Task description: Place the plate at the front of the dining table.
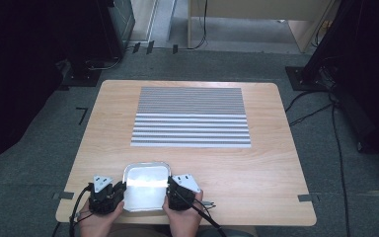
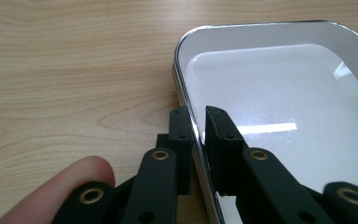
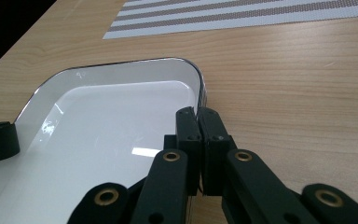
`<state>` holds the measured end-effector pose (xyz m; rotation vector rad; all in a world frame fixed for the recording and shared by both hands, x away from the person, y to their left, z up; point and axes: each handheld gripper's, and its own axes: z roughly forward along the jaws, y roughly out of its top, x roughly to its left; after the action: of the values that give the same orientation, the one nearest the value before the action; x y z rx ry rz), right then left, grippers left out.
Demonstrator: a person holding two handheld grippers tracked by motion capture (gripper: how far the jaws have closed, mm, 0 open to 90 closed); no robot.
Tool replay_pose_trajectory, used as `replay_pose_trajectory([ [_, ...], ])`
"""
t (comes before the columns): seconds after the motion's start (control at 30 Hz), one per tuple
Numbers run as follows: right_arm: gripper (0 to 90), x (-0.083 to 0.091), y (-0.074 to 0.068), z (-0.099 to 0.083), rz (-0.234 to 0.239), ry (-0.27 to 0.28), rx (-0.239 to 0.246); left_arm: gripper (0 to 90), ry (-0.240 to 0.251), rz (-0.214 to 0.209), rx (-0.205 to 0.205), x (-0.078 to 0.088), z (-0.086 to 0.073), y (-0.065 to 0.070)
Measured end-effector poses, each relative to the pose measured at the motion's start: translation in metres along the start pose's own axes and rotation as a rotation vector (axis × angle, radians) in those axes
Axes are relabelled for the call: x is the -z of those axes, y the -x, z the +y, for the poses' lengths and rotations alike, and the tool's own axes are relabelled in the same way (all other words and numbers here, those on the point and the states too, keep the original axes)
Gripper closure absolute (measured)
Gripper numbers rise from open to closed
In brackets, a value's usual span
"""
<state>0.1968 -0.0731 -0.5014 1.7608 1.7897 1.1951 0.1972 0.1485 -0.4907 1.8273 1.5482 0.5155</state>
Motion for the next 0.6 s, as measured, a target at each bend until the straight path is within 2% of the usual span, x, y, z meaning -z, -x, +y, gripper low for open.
replay_pose_trajectory([
  [0.1,89.9,0.0,-0.001,-0.001,-0.009,0.012,-0.006,83.9,0.017,0.019,-0.002,0.0,-0.001,0.002],
  [0.27,89.9,0.0,-0.003,-0.005,-0.018,0.035,-0.002,84.6,0.019,0.005,0.061,-0.001,-0.002,0.0],
  [0.4,89.9,0.0,-0.005,-0.007,-0.035,0.054,0.007,83.5,0.031,0.03,0.088,-0.003,-0.006,0.004],
  [0.5,89.8,0.0,-0.007,-0.009,-0.045,0.067,0.011,83.8,0.055,0.058,0.088,-0.003,-0.009,0.009],
  [0.6,89.7,0.0,-0.008,-0.011,-0.054,0.077,0.02,84.0,0.064,0.061,0.098,-0.003,-0.01,0.009],
])
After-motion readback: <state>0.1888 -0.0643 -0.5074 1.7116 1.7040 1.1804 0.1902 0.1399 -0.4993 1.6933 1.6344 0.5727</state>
